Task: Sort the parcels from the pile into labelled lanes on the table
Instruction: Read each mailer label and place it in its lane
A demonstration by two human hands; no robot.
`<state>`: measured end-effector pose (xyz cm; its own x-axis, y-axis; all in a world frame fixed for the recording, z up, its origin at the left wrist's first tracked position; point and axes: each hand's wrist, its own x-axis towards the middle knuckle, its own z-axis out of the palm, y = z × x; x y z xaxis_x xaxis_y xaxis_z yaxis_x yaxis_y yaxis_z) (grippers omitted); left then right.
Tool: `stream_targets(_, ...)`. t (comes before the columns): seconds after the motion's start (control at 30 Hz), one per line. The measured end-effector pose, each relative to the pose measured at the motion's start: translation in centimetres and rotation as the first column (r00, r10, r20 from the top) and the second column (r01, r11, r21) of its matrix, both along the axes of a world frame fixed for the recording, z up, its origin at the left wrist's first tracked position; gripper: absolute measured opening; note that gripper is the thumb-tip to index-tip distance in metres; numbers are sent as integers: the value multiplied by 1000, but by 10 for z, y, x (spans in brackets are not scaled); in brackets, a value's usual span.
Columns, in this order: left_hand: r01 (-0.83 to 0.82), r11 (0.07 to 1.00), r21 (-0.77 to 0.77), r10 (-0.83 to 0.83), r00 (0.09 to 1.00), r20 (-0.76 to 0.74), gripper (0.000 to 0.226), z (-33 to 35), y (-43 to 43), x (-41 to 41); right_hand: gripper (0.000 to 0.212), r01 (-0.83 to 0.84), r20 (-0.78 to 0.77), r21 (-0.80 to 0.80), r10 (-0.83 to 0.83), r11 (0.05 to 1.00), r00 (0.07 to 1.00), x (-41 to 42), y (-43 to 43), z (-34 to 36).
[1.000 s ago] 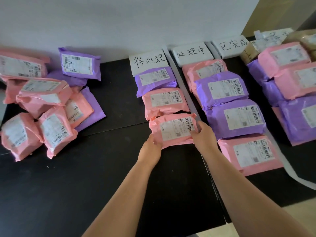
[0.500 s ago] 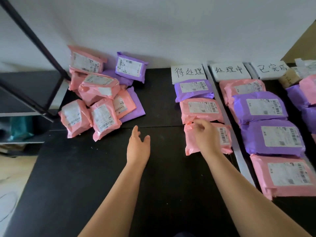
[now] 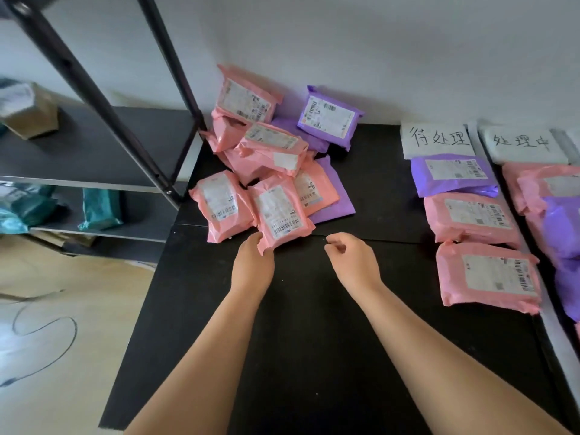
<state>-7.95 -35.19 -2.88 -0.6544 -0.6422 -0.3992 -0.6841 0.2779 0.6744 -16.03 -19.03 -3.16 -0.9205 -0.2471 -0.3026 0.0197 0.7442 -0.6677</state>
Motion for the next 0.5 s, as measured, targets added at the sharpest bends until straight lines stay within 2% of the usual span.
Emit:
stream_targets(0.27, 206, 977, 60, -210, 974, 87, 56, -27, -49, -22, 35, -14, -64, 125, 22, 992, 998, -19, -70, -28)
stream_targets(0.5, 294, 946, 139, -308, 947, 93, 40, -41, -51, -27, 31, 22, 29, 197, -28, 980, 999, -26, -92, -37)
